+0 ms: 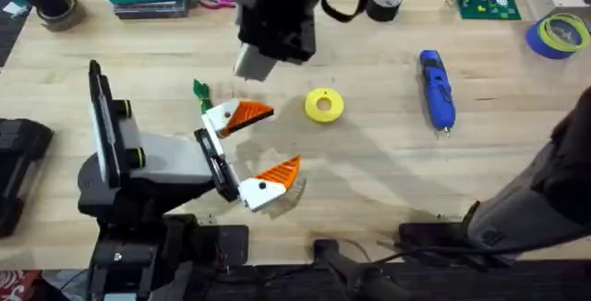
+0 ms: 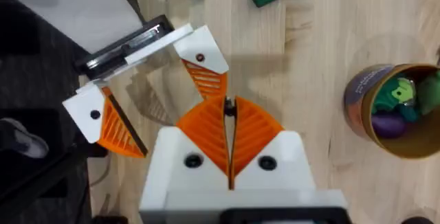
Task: Pick up the gripper from the table and insert it into the empty holder that is missing its gripper. Then pick up a screw, insert it into the mounting hole, and use the screwdriver to tighten it. Finally, clean up the table by picking up the vegetable and placing it into the bucket.
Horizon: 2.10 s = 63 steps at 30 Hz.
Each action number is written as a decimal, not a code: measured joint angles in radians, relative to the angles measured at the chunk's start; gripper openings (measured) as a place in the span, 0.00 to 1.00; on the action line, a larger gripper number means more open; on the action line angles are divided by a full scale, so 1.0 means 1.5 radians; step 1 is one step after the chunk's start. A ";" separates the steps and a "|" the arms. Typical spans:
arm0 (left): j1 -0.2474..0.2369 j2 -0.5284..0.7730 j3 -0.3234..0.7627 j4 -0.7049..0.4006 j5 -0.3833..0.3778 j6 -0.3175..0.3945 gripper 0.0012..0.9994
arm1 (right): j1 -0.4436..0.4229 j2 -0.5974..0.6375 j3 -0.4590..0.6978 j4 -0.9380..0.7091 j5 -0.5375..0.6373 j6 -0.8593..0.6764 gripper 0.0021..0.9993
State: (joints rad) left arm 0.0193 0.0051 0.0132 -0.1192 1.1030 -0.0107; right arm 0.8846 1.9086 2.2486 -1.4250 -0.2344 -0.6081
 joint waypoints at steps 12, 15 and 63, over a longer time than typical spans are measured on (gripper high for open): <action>0.000 0.000 0.000 0.000 0.000 0.000 0.94 | 0.025 0.014 0.000 0.016 -0.005 0.000 0.00; 0.000 0.000 0.000 0.000 0.000 0.000 0.94 | 0.029 0.018 0.000 0.018 -0.005 0.000 0.00; 0.000 0.000 0.000 0.000 0.000 0.000 0.94 | 0.068 0.019 -0.015 0.035 -0.005 0.002 0.00</action>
State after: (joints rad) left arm 0.0193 0.0051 0.0132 -0.1192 1.1030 -0.0107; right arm 0.9871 1.9378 2.2260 -1.3722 -0.2420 -0.6050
